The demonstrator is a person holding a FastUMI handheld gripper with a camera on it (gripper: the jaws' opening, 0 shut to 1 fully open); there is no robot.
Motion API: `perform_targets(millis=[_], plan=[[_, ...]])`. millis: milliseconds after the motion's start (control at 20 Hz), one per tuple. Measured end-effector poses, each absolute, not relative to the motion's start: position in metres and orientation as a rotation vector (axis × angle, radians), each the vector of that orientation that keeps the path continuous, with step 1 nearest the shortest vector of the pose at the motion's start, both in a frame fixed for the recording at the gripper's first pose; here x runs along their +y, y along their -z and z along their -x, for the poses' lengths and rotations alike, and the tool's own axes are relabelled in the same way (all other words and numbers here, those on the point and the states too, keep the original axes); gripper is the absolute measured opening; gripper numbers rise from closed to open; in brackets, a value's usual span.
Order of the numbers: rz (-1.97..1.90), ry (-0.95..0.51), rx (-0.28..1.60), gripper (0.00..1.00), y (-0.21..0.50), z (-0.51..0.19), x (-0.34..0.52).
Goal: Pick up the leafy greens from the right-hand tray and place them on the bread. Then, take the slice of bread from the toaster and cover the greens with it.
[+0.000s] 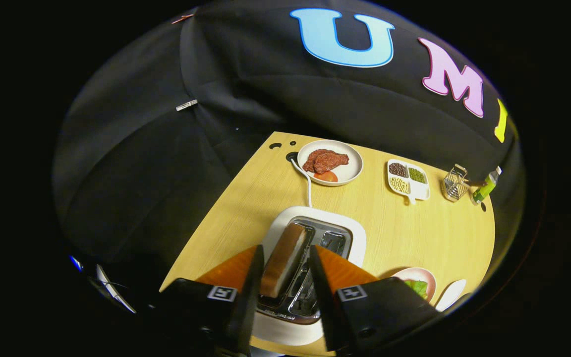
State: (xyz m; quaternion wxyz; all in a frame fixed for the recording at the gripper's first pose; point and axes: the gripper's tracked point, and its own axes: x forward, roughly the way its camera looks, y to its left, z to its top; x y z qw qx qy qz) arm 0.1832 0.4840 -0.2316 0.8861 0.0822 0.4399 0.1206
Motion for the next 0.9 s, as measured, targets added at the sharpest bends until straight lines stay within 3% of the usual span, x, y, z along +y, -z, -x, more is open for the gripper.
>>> perform_targets(millis=[50,150,250,900], plan=[[-0.175,-0.247,0.925,0.4,0.234,-0.181,0.483],[-0.204,-0.23,0.921,0.22,0.234,-0.179,0.48],[-0.22,-0.207,0.925,0.14,0.232,-0.177,0.475],[-0.395,-0.308,0.708,0.12,0.126,-0.172,0.419]])
